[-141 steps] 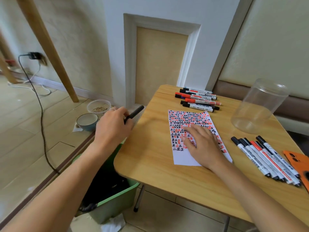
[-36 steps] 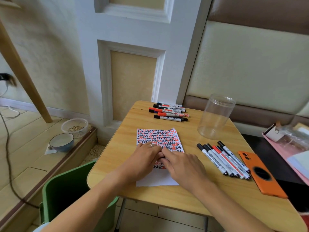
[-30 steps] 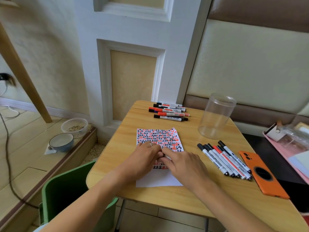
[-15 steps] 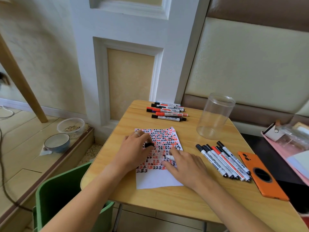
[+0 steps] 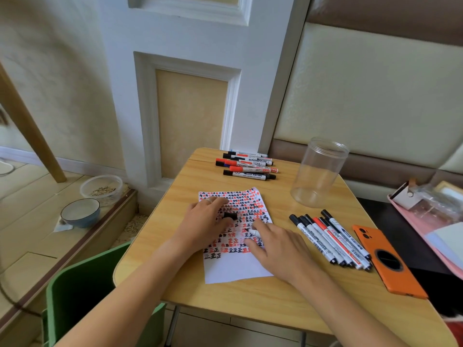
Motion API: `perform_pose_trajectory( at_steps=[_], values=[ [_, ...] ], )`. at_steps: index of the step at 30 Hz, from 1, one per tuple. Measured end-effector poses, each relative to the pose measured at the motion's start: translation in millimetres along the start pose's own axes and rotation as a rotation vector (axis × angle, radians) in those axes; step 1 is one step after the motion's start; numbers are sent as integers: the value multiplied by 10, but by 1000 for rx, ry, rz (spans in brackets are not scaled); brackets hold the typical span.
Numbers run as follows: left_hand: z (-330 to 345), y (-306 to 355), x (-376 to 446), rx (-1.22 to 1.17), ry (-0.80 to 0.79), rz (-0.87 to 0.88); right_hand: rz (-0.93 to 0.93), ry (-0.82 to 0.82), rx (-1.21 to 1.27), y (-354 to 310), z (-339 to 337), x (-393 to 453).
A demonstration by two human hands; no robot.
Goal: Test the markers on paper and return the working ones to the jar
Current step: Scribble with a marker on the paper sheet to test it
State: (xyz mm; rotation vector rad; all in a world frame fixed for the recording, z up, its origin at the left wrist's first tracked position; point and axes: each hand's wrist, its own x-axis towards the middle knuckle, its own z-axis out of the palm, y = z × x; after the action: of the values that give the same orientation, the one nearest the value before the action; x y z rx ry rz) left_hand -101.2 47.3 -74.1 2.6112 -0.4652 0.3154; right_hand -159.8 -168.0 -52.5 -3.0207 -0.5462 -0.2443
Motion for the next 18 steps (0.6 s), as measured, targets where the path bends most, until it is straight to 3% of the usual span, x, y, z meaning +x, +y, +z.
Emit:
perform_pose_trajectory(
  at_steps=[5, 10, 15, 18],
  values=[
    [-116, -71, -179, 89, -41, -49, 35, -48, 55, 106, -89, -36],
    [-201, -182, -333, 164, -195, -56, 92, 99, 375, 75, -108, -27],
    [-202, -190, -375, 160, -235, -56, 130, 211, 875, -112, -231, -7],
    [-193, -197, -371, 171, -248, -62, 243, 185, 1309, -209, -270, 11]
  ],
)
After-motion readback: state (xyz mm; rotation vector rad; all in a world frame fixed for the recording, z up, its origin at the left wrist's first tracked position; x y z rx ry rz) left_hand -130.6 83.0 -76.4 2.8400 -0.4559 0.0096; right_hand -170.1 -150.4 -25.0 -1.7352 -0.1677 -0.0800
